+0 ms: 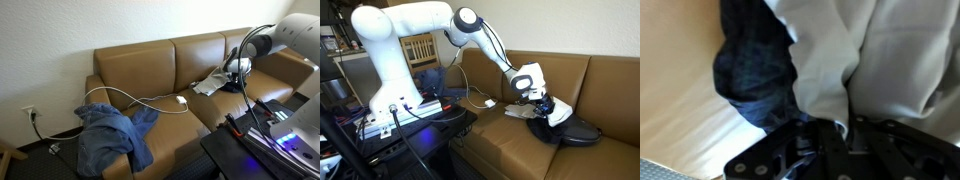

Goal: Shift the white cloth on the seat to the right, overlapping it with the black one, and then also incorporate the denim and jacket, overlapping them too

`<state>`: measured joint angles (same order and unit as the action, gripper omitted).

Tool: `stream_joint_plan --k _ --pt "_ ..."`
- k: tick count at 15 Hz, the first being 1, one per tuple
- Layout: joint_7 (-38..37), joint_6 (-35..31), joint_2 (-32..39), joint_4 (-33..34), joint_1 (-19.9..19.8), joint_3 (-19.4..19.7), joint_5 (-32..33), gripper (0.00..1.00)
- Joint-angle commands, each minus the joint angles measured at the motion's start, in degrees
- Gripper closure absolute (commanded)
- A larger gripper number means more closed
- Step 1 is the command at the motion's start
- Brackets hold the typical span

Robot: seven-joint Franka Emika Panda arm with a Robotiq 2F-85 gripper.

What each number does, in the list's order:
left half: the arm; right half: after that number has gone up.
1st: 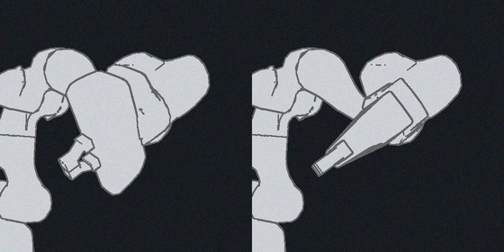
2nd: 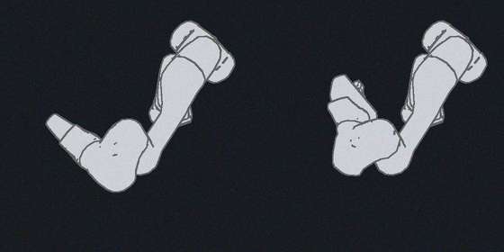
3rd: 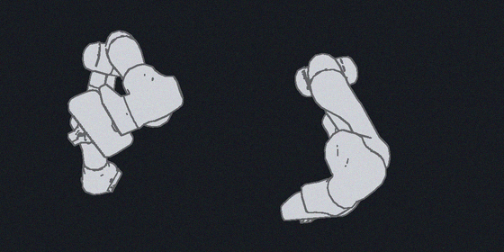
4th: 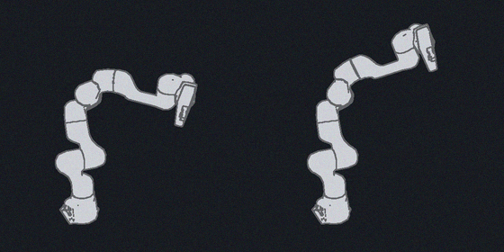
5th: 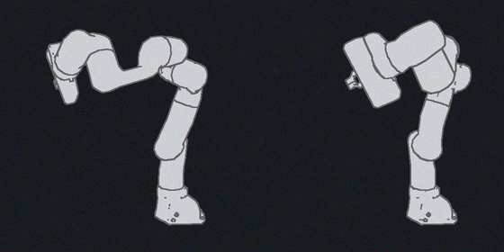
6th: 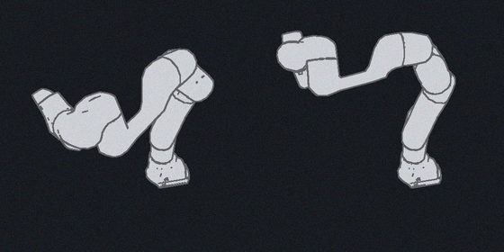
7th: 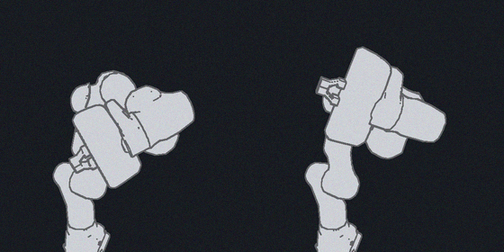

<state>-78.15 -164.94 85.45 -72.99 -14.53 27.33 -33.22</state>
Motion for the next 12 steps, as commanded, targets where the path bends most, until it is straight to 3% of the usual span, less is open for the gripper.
stream_joint_plan --k 1,3,5,9,11,12 --pt "2.27 4.35 0.74 4.06 -5.53 -7.58 5.36 0.57" --pt "3.1 3.67 0.42 5.64 -7.25 -10.94 7.63 0.42" --pt "4.47 2.12 -1.58 4.42 -6.81 -11.09 9.87 0.27" --pt "16.45 9.19 -11.72 -3.21 -7.97 -7.42 14.0 0.02" --pt "25.65 10.37 -17.66 -7.75 -10.28 -9.25 14.85 0.0" --pt "27.23 10.08 -19.78 -10.39 -8.07 -9.84 14.61 0.0"
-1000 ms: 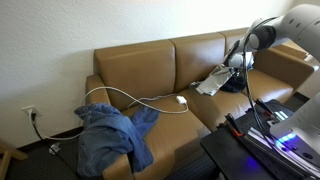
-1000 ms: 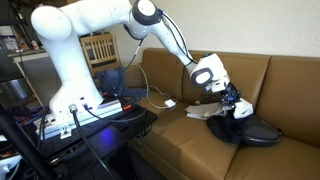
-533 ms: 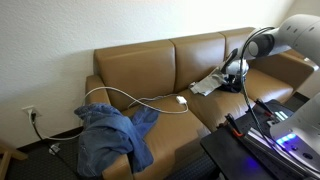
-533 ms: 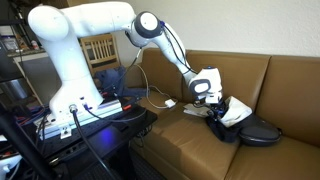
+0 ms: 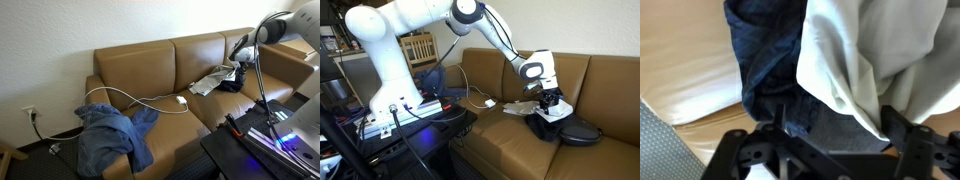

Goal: Shift the white cloth on the seat to the right, overlapping it with the black one, and then also incorporate the denim and jacket, overlapping them too

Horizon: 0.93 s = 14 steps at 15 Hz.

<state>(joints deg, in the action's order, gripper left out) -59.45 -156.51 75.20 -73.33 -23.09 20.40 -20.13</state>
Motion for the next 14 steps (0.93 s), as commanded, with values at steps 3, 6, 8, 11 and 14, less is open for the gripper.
stream_joint_plan --k 3,6,8,11,14 --pt "20.93 -3.67 -17.41 -17.58 -1.66 -7.79 -0.29 0.0" --pt "29.7 -9.65 -21.85 -23.21 -1.33 -12.98 -2.03 0.0" --pt "35.98 -14.78 -23.64 -26.86 -1.6 -17.66 -3.75 0.0" --pt "45.44 -22.2 -24.4 -32.54 -4.26 -27.32 -5.12 0.0" --pt "39.1 -19.97 -17.61 -23.62 1.21 -21.0 -5.4 0.0"
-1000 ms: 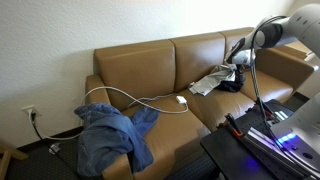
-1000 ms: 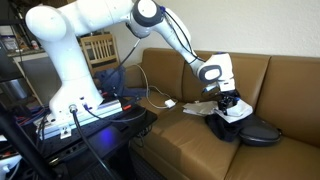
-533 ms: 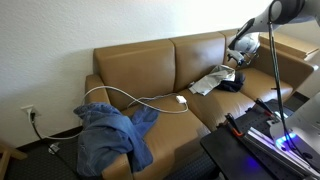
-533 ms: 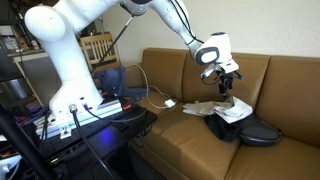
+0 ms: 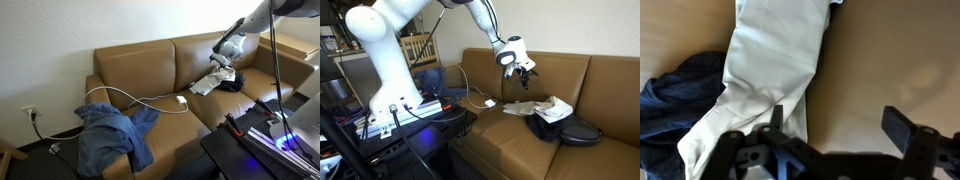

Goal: Shift the white cloth on the seat to the right, overlapping it with the black one, and then also incorporate the denim and jacket, overlapping them too

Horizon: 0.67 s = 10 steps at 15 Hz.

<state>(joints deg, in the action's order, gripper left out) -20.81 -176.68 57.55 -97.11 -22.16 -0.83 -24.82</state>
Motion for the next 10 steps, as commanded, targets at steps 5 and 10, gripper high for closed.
stream_joint_plan --k 5,10 --pt "2.71 2.49 1.32 1.23 3.62 -0.44 2.04 0.0" --pt "5.53 -1.28 -0.43 -1.9 11.8 -7.15 4.38 0.0"
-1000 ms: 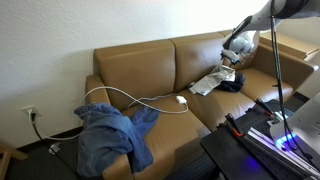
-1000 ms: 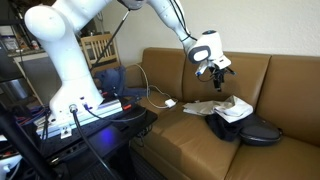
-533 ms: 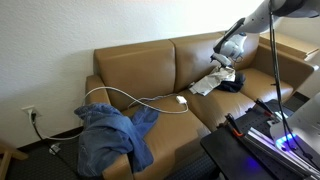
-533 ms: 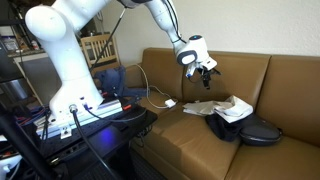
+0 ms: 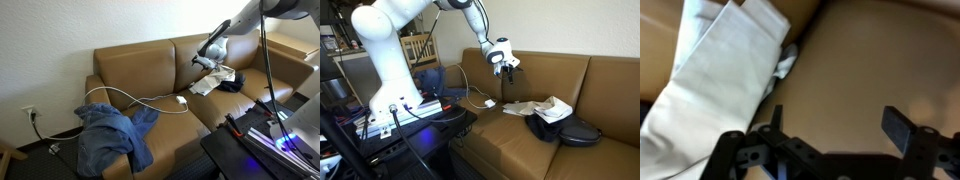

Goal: Shift the white cloth on the seat to the right, overlapping it with the black one, and then also incorporate the denim and jacket, overlapping them too

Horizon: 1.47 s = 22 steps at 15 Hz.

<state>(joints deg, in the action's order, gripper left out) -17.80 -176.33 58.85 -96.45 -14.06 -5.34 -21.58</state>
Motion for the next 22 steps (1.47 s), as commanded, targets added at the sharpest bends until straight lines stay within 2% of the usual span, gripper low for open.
stream_joint_plan --k 1,4,6,7,8,9,11,12,13,14,19,22 --pt "2.79 -1.63 -2.09 -2.91 5.8 -3.63 1.61 0.0" --pt "3.55 -2.3 -2.79 -4.77 11.87 -6.7 3.04 0.0" --pt "3.52 -3.24 -3.29 -6.12 17.11 -7.4 4.09 0.0" --pt "4.51 -2.34 -3.04 -5.16 18.05 -7.38 5.42 0.0" --pt "2.23 -1.97 -0.45 -1.95 17.26 -7.15 3.74 0.0" --pt "2.19 -2.06 -0.68 -2.14 19.1 -7.18 4.04 0.0" --pt "2.3 -2.1 -1.16 -2.42 20.33 -7.14 4.15 0.0" --pt "2.58 -2.1 -1.33 -2.54 20.11 -7.01 4.24 0.0" --pt "7.79 -2.2 -0.57 -3.88 14.16 -13.46 5.93 0.0" --pt "11.13 -2.05 3.09 0.38 12.14 -17.02 7.62 0.0" --pt "21.37 -3.76 1.04 -6.25 5.54 -28.62 14.19 0.0" --pt "25.79 -3.3 2.01 -9.35 3.85 -34.36 18.25 0.0"
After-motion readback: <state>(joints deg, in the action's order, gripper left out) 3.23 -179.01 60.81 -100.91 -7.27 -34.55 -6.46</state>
